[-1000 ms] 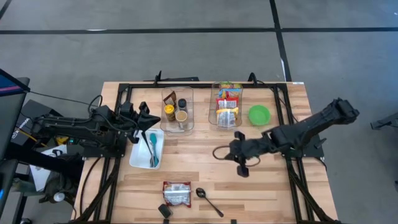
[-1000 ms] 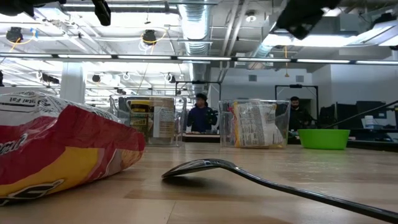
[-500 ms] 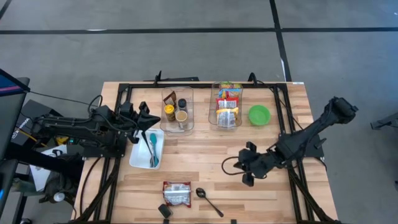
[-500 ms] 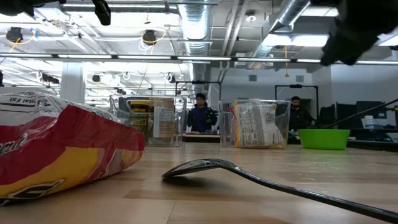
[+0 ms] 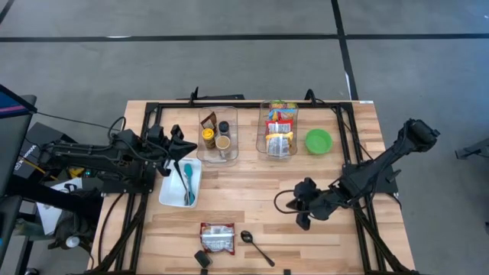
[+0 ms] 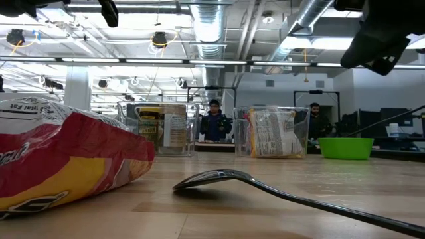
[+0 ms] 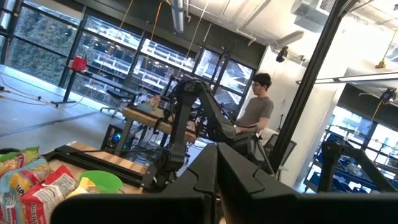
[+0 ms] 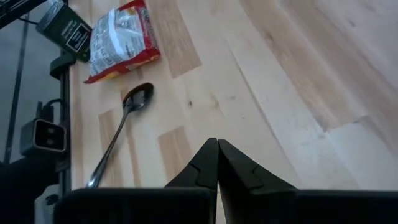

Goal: Pick & Place Food Item
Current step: Put the dark red noodle pack into the right transparent bin

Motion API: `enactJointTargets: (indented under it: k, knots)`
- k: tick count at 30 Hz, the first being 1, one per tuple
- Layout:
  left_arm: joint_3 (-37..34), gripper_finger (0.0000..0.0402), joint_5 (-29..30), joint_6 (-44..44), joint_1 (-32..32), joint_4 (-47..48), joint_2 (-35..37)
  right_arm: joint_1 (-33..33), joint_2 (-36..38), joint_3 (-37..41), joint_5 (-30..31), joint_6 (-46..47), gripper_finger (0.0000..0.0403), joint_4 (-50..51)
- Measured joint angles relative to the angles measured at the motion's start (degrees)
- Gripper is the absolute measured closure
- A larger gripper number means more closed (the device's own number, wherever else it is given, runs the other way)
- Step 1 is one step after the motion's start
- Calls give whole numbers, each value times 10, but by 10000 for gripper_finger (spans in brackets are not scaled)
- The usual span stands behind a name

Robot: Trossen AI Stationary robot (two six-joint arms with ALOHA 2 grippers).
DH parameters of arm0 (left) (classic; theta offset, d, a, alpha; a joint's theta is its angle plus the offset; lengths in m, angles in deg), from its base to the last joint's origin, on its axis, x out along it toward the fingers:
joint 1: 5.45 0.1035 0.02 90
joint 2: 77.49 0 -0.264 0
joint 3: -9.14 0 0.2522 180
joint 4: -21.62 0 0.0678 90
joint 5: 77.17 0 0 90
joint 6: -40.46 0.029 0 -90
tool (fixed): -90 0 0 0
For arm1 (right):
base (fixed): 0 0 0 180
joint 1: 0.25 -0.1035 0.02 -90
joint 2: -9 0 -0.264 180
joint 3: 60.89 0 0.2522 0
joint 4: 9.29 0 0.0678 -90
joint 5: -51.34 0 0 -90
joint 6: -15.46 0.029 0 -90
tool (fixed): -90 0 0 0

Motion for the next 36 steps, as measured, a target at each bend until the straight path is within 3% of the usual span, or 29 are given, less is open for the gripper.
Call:
enactJointTargets:
  k: [8, 24, 28, 36]
  knots:
    - [0, 398, 0, -73, 0, -21, 0, 0, 0, 0, 16, -10, 403, 1]
    - [0, 398, 0, -76, 0, -69, 0, 0, 0, 0, 16, -27, 403, 2]
    - [0, 398, -1, -123, 0, -73, 0, 0, 0, 0, 16, -40, 403, 2]
    - [0, 398, -30, -179, -32, -106, -60, 0, 0, 0, 16, -67, 403, 4]
